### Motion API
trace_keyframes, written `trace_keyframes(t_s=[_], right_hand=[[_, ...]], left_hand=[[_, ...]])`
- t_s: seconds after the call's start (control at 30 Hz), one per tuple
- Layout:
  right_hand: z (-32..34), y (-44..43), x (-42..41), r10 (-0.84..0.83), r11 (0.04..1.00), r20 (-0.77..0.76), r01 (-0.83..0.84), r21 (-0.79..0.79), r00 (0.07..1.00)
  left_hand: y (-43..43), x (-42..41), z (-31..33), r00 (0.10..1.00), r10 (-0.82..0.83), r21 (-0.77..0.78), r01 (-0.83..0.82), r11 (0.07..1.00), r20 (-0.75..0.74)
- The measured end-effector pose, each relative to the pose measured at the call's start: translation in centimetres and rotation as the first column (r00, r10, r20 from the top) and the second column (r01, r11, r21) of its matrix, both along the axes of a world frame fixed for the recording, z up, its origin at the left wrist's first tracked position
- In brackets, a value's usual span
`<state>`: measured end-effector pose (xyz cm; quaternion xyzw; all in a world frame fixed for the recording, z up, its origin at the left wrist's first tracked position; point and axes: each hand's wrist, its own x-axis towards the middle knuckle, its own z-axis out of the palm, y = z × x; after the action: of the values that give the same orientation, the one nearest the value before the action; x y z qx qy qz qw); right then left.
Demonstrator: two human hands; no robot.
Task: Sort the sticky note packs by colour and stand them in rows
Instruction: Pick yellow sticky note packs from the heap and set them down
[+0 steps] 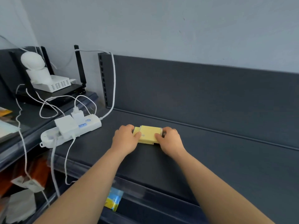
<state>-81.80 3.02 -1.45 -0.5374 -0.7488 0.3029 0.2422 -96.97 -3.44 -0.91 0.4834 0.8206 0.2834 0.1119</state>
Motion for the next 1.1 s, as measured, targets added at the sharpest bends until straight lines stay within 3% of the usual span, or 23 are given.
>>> trace_keyframes(t_s=[0.1,0.2,0.37,0.6,1.1], right_hand=[[0.8,-0.4,1.9,-0.023,0.993,0.057,0.016,0.116,0.998],[2.1,-0.9,4.9,-0.061,0.977,0.13,0.033,0.209,0.99],[3.4,-2.5,11.0,-0.188,0.941,0.28,0.09,0.328,0.941],[3.7,-5.7,19.9,-0.354,0.906,0.377,0.214,0.365,0.856],[5.5,-14.9,46.7,-0.62,0.78,0.373,0.493,0.386,0.69]], left_hand=[[-0.6,1.3,1.2,0.98,-0.057,0.067,0.07,0.995,-0.188],[-0.7,3.2,2.6,0.954,-0.157,0.168,0.203,0.965,-0.254],[-0.7,8.0,3.6,0.886,-0.294,0.192,0.379,0.905,-0.359],[-0.1,16.4,3.4,0.801,-0.447,0.189,0.548,0.815,-0.397],[-3.8,43.3,4.5,0.657,-0.673,0.204,0.75,0.63,-0.339]])
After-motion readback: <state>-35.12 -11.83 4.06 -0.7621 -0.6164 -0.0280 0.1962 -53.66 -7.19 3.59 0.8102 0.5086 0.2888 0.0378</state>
